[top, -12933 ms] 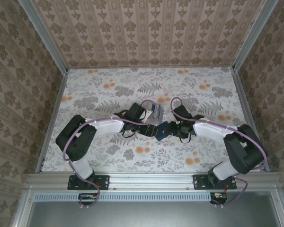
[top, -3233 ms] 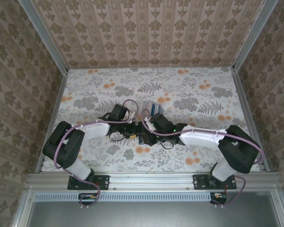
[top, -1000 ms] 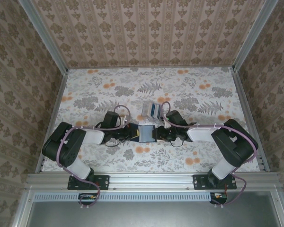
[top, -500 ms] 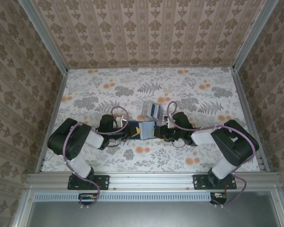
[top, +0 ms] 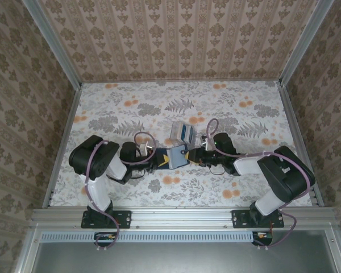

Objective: Put the credit cards into the card holder

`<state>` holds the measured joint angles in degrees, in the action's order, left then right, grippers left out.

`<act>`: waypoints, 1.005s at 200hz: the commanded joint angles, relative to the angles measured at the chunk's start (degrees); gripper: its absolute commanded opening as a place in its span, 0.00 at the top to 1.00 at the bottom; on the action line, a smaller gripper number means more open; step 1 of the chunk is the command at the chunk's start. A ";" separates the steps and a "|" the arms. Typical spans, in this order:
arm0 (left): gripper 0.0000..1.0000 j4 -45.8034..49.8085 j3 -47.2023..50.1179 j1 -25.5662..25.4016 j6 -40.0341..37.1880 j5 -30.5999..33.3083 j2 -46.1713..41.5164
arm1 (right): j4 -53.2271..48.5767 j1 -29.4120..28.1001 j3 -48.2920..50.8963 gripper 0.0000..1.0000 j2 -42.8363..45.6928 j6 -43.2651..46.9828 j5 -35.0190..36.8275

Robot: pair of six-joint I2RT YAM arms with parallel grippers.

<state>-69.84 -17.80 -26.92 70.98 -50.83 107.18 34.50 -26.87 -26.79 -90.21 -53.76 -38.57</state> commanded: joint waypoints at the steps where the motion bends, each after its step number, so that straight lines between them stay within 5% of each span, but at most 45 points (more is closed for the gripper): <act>1: 1.00 -3.43 -0.04 0.29 0.39 -0.78 -0.40 | 0.05 0.07 -1.11 0.68 -0.99 1.40 -3.00; 201: 1.00 -3.63 -0.57 0.21 0.98 -1.30 0.23 | -8.00 -2.39 -4.85 0.77 -5.76 6.56 -0.49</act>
<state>-70.35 -17.80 -26.92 71.46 -50.83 107.20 28.18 -28.51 -30.30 -94.91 -49.01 -39.62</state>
